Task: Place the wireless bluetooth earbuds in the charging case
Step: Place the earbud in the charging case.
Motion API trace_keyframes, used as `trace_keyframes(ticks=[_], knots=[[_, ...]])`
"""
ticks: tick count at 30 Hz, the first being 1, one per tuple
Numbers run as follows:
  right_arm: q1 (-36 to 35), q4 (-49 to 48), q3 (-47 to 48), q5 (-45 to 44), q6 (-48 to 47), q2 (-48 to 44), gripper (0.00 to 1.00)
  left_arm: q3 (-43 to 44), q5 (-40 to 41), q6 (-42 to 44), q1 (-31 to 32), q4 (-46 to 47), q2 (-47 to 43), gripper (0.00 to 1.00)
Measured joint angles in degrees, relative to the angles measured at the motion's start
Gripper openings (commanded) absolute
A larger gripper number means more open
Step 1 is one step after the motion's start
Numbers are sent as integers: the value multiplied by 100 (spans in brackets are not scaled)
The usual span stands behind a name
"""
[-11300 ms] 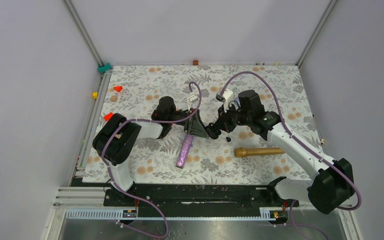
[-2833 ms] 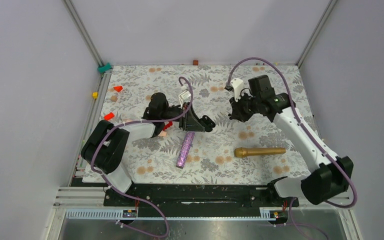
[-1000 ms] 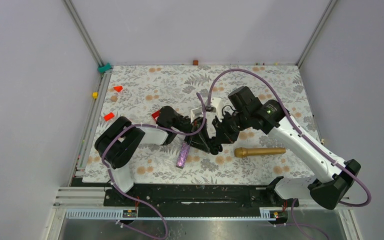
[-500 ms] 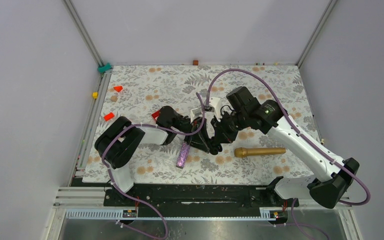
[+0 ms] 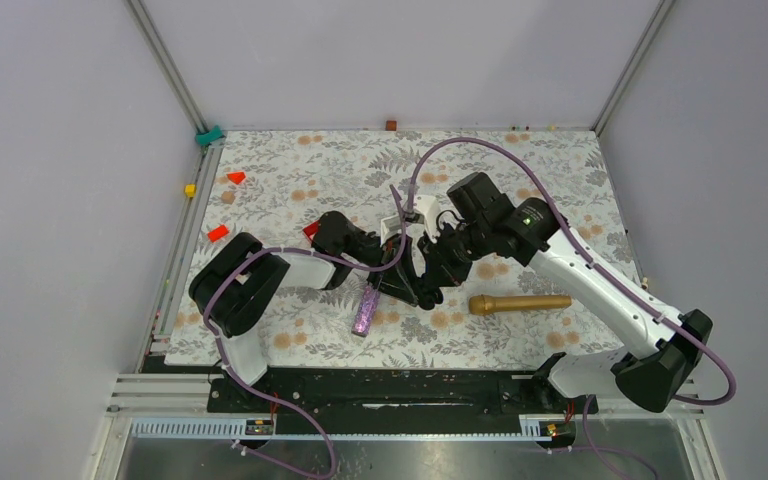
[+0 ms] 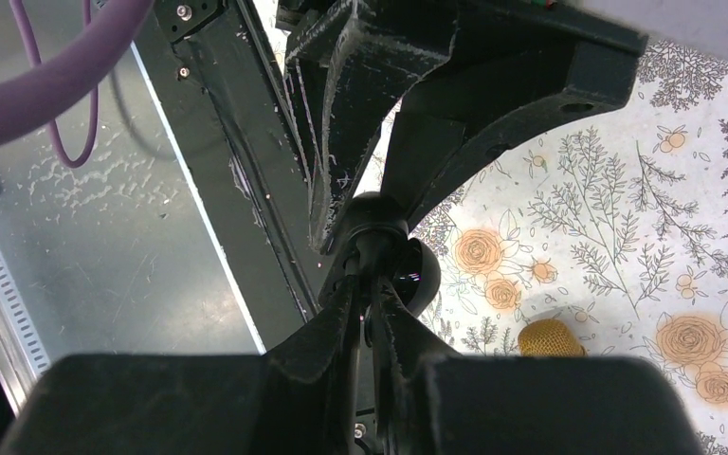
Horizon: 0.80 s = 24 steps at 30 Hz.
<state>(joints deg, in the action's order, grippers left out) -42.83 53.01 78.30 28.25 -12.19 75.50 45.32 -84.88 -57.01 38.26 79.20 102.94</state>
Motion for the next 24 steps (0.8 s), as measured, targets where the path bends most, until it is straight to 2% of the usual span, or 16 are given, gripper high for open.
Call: trace_keyframes(ticks=[5, 10, 13, 24], knots=[[-4, -9, 28, 31, 7, 52, 18, 0, 0, -2, -11, 0, 0, 9], [-20, -20, 28, 31, -2, 52, 41, 0, 24, -2, -9, 7, 0, 13], [-33, -13, 28, 28, -26, 39, 49, 0, 57, 0, -9, 17, 0, 14], [-57, 98, 254, -282, -337, -407, 56, 0, 101, 17, 15, 37, 0, 14]])
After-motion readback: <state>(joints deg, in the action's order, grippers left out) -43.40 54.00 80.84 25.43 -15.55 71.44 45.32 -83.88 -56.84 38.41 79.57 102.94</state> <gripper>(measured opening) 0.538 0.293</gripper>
